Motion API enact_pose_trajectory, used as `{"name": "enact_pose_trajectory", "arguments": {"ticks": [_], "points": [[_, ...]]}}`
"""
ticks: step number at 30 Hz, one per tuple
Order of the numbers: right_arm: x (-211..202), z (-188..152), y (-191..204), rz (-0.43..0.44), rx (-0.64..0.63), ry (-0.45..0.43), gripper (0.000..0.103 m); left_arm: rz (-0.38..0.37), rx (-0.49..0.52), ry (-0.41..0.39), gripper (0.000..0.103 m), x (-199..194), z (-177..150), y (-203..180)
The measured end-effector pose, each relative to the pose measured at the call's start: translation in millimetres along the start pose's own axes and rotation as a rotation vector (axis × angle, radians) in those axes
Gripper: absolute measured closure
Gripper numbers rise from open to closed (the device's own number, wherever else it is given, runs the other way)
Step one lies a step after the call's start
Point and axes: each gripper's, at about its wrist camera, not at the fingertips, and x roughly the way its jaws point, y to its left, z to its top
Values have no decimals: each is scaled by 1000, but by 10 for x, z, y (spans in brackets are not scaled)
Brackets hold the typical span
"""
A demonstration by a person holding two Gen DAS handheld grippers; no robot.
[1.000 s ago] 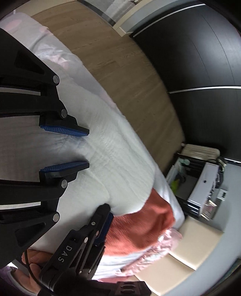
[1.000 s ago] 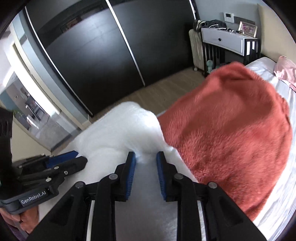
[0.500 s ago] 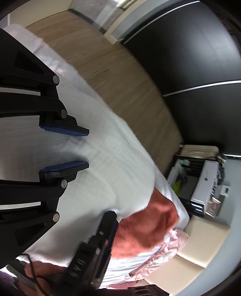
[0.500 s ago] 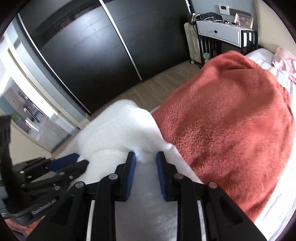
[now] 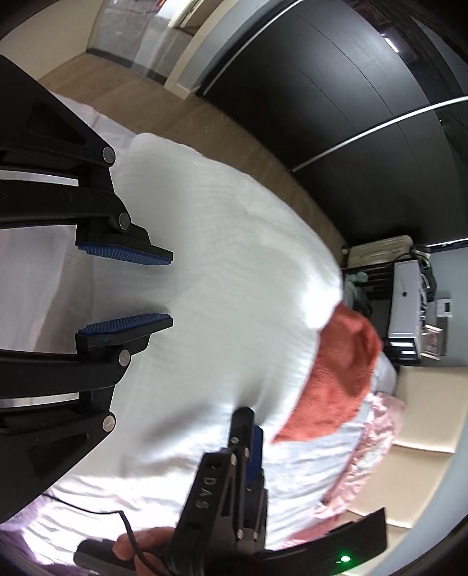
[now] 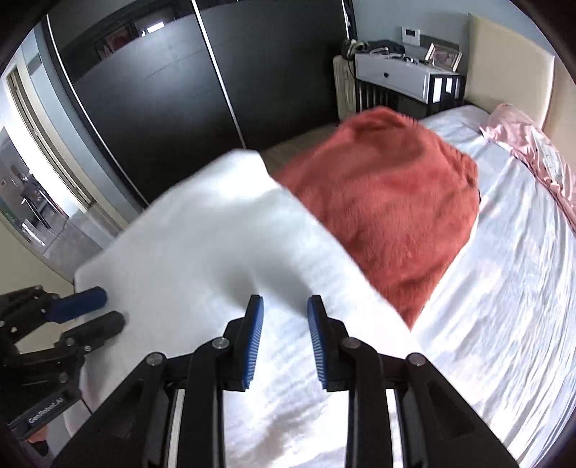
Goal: Fold clothes
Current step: 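Open both grippers and press the shirt flat on the stack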
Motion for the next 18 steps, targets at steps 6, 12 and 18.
{"name": "enact_pose_trajectory", "arguments": {"ticks": [6, 12, 18], "points": [[188, -142, -56, 8, 15, 31, 78, -2, -28, 26, 73, 133, -149, 50], [-115, -135, -10, -22, 28, 22, 78, 21, -31, -14, 73, -102, -157, 12], [-615, -234, 224, -43, 20, -48, 78, 34, -35, -82, 72, -486, -217, -81]]}}
